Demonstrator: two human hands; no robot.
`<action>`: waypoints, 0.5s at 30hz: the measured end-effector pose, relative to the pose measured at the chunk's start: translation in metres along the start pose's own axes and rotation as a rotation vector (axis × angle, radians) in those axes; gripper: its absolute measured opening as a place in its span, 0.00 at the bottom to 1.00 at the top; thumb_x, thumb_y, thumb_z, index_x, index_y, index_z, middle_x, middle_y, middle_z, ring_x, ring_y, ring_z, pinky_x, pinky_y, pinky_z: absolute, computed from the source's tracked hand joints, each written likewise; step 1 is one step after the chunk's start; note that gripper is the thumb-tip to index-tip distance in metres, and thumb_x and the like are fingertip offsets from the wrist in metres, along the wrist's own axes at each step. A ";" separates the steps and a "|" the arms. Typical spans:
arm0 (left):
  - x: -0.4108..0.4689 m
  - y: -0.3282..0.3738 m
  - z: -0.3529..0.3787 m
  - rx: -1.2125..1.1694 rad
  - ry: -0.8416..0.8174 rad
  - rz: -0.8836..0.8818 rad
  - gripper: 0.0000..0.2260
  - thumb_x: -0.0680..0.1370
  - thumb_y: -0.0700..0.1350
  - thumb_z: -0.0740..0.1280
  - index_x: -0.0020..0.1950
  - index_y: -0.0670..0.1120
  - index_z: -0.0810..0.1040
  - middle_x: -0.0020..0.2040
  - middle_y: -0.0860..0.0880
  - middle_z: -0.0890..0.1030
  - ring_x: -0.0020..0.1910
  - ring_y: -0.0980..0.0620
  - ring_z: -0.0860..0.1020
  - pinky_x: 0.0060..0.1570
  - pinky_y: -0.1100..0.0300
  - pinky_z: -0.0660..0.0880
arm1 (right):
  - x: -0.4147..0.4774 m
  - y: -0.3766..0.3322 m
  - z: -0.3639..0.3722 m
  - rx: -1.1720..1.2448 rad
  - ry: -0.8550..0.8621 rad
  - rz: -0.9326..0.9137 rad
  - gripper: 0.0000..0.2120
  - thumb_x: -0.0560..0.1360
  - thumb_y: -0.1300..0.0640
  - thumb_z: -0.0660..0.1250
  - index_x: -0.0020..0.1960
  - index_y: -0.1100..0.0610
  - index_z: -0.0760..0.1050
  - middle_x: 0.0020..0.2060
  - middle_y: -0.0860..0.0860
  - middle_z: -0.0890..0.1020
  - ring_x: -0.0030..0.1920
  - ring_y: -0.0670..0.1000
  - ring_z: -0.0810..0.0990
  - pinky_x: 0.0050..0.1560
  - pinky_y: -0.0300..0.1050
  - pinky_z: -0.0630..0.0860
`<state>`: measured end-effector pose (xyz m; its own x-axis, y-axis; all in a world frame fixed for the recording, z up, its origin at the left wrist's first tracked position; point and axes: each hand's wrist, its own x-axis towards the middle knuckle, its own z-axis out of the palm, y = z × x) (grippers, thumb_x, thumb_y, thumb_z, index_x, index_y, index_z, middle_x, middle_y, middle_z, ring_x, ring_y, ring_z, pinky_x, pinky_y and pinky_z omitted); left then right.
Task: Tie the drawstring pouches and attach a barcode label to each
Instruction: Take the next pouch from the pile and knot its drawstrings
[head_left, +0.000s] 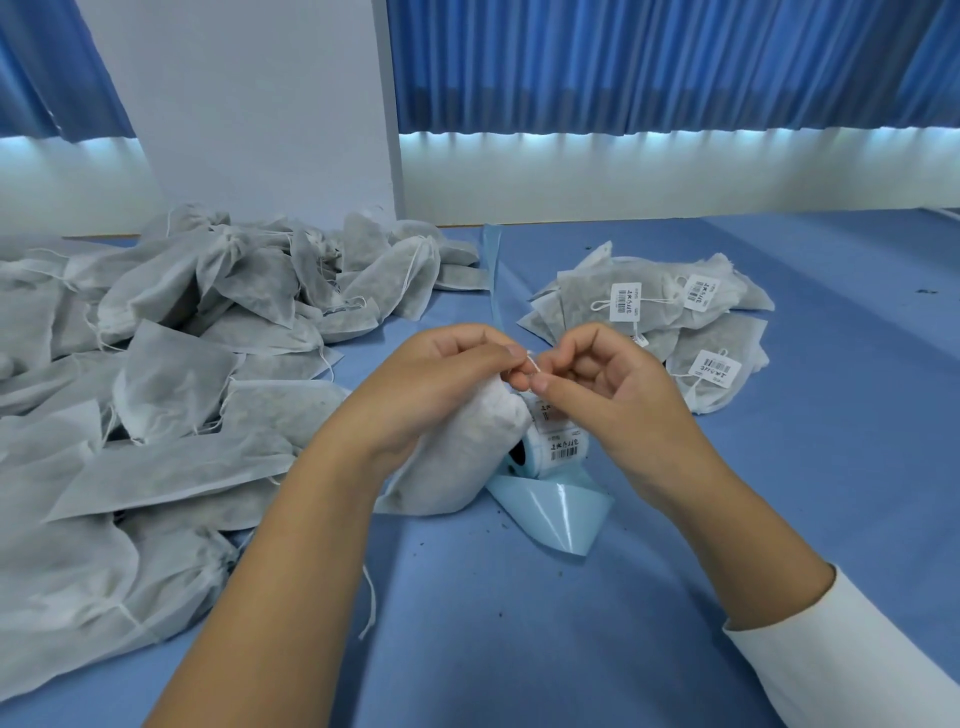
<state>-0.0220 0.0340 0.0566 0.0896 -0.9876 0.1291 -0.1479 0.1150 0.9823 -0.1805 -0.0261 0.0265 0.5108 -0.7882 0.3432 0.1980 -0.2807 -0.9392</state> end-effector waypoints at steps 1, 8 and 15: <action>0.000 0.000 0.001 -0.006 0.007 0.010 0.10 0.79 0.38 0.66 0.40 0.44 0.82 0.37 0.52 0.84 0.44 0.61 0.82 0.47 0.73 0.73 | 0.000 0.000 0.000 -0.003 0.013 -0.001 0.12 0.74 0.71 0.69 0.42 0.56 0.72 0.40 0.54 0.81 0.43 0.52 0.78 0.43 0.42 0.75; 0.004 -0.007 0.008 0.145 0.151 0.074 0.05 0.75 0.44 0.73 0.40 0.50 0.87 0.42 0.57 0.86 0.46 0.59 0.81 0.47 0.71 0.74 | 0.001 0.000 0.001 -0.073 0.095 -0.030 0.13 0.74 0.74 0.65 0.42 0.57 0.71 0.38 0.52 0.77 0.41 0.51 0.74 0.43 0.47 0.71; 0.006 -0.010 0.007 0.206 0.191 0.067 0.06 0.75 0.47 0.74 0.38 0.49 0.85 0.25 0.56 0.71 0.23 0.58 0.62 0.24 0.70 0.59 | -0.001 0.001 0.004 -0.020 0.110 -0.050 0.13 0.73 0.73 0.68 0.42 0.57 0.70 0.38 0.51 0.77 0.41 0.49 0.76 0.45 0.42 0.76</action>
<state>-0.0273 0.0262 0.0461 0.2536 -0.9383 0.2349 -0.3553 0.1356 0.9249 -0.1771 -0.0236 0.0256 0.4053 -0.8283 0.3867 0.2035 -0.3307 -0.9215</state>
